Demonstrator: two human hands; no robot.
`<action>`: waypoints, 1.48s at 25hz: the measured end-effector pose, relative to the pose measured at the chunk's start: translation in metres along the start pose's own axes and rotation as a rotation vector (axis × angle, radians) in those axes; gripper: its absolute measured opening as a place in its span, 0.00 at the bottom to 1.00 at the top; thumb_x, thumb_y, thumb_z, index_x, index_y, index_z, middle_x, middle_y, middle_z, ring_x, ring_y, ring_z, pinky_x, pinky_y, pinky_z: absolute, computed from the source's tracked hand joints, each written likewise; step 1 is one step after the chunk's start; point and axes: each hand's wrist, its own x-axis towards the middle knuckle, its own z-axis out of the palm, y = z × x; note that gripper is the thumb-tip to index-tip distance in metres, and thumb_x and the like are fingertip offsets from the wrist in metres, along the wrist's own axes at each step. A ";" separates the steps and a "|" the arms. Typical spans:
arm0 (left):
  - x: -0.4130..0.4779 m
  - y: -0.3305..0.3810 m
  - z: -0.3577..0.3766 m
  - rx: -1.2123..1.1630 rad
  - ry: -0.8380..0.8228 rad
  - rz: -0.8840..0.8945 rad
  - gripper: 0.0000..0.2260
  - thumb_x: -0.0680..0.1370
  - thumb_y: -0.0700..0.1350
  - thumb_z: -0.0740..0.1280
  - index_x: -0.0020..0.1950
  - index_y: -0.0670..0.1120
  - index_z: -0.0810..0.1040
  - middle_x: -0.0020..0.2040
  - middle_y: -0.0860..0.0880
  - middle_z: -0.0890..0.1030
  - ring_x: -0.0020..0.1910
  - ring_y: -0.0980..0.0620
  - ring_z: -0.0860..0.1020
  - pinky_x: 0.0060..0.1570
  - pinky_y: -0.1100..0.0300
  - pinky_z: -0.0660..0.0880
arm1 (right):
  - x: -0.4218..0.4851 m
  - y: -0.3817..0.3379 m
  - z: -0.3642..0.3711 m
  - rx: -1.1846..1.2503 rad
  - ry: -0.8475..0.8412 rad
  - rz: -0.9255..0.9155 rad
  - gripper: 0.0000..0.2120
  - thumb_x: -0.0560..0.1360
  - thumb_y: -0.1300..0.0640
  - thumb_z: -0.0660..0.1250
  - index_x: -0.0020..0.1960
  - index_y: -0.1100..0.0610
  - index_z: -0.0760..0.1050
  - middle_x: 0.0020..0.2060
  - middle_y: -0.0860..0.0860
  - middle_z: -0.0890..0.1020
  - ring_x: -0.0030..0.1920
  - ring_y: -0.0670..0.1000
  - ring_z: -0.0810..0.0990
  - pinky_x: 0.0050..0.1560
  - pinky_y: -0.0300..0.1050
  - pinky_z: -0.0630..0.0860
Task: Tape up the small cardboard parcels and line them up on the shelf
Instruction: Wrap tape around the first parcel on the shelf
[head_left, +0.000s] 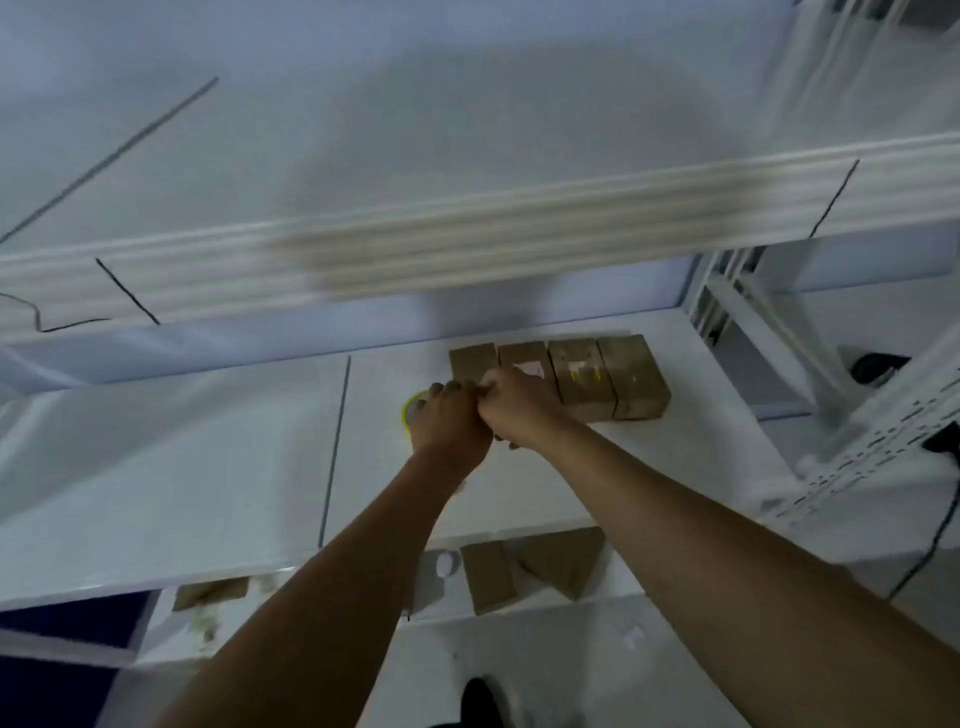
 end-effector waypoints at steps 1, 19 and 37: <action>0.008 -0.003 0.005 0.012 -0.033 0.026 0.17 0.79 0.47 0.64 0.68 0.48 0.78 0.63 0.46 0.81 0.67 0.42 0.75 0.62 0.49 0.74 | 0.007 0.001 0.006 0.002 0.002 0.034 0.09 0.80 0.52 0.59 0.52 0.49 0.78 0.41 0.52 0.84 0.39 0.54 0.86 0.39 0.53 0.87; -0.032 -0.052 0.105 -0.009 0.270 0.211 0.25 0.77 0.43 0.73 0.74 0.53 0.78 0.72 0.55 0.80 0.71 0.41 0.76 0.59 0.47 0.72 | 0.004 0.097 0.077 0.344 0.209 0.373 0.20 0.81 0.39 0.67 0.62 0.54 0.78 0.54 0.50 0.83 0.52 0.52 0.80 0.48 0.45 0.70; -0.065 -0.013 0.052 -1.441 0.008 -0.433 0.19 0.83 0.53 0.70 0.72 0.50 0.78 0.60 0.49 0.86 0.58 0.49 0.86 0.60 0.50 0.82 | -0.046 0.096 0.063 0.975 0.029 0.166 0.21 0.78 0.55 0.76 0.68 0.51 0.73 0.58 0.54 0.85 0.54 0.51 0.87 0.52 0.45 0.85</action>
